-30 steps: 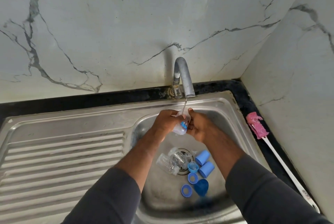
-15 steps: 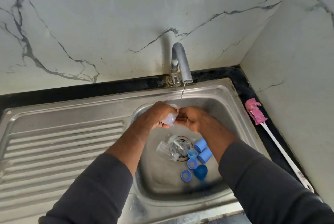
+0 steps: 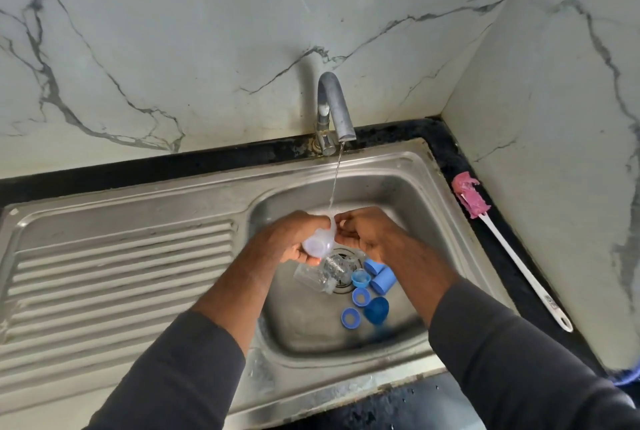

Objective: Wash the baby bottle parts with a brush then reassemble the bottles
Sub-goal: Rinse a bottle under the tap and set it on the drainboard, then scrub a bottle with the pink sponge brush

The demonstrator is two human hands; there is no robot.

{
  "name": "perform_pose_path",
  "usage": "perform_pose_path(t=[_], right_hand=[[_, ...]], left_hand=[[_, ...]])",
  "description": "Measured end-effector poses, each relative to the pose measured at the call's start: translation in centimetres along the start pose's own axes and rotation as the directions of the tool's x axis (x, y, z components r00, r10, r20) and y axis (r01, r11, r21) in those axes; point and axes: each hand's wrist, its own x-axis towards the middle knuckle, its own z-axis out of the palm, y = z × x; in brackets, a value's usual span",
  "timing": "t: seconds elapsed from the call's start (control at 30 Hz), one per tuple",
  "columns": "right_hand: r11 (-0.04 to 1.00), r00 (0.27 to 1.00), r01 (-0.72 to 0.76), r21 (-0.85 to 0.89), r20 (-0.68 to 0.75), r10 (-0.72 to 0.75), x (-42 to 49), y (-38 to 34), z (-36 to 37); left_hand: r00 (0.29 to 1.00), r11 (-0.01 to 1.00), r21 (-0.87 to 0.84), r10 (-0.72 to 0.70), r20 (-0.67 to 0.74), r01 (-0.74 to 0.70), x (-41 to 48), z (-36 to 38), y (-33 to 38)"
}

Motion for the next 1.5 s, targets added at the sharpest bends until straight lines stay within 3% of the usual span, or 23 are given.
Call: perform_pose_path(t=[0.2, 0.27, 0.33, 0.47, 0.7, 0.9, 1.1, 1.2, 1.3, 1.5], right_hand=[[0.923, 0.952, 0.183, -0.338, -0.175, -0.253, -2.3, 1.8, -3.5], [0.831, 0.847, 0.294, -0.473, -0.275, -0.456, -3.0, 2.2, -4.7], [0.699, 0.729, 0.362, -0.616, -0.281, -0.624, -4.0, 2.8, -5.6], [0.528, 0.845, 0.243, -0.814, -0.089, -0.527, -5.5, 4.5, -8.0], [0.466, 0.629, -0.005, -0.885, -0.365, -0.687, -7.8, 2.7, -17.8], [0.364, 0.636, -0.175, -0.915, -0.387, -0.668, -6.4, 3.3, -24.9], [0.277, 0.644, -0.173, -0.945, -0.321, -0.694, -6.1, 4.0, -26.4], [0.287, 0.628, -0.119, -0.951, -0.296, -0.719, -6.0, 3.9, -25.7], [0.366, 0.619, -0.062, -0.928, -0.324, -0.715, -6.2, 4.0, -24.5], [0.597, 0.731, 0.256, -0.760, -0.252, -0.634, -9.0, 5.3, -20.0]], left_hand=[[0.995, 0.970, -0.233, 0.080, 0.062, -0.063, -1.4, 3.9, -3.3], [0.992, 0.945, -0.312, 0.119, 0.048, -0.099, -1.5, 5.4, -3.5], [0.986, 0.928, -0.340, 0.166, 0.011, -0.152, -1.5, 6.6, -3.3], [0.981, 0.931, -0.314, 0.193, -0.016, -0.189, -1.1, 8.4, -2.9], [0.957, 0.930, -0.248, 0.288, 0.039, -0.270, -1.7, 11.6, -2.6], [0.948, 0.881, -0.369, 0.317, -0.004, -0.296, -3.1, 13.1, -3.3], [0.956, 0.836, -0.469, 0.283, -0.075, -0.284, -4.2, 12.4, -4.7], [0.954, 0.807, -0.513, 0.281, -0.101, -0.292, -5.0, 12.2, -5.4], [0.956, 0.772, -0.566, 0.261, -0.130, -0.288, -5.5, 12.0, -6.1], [0.930, 0.672, -0.654, 0.334, -0.151, -0.348, -7.1, 9.9, -7.4]])
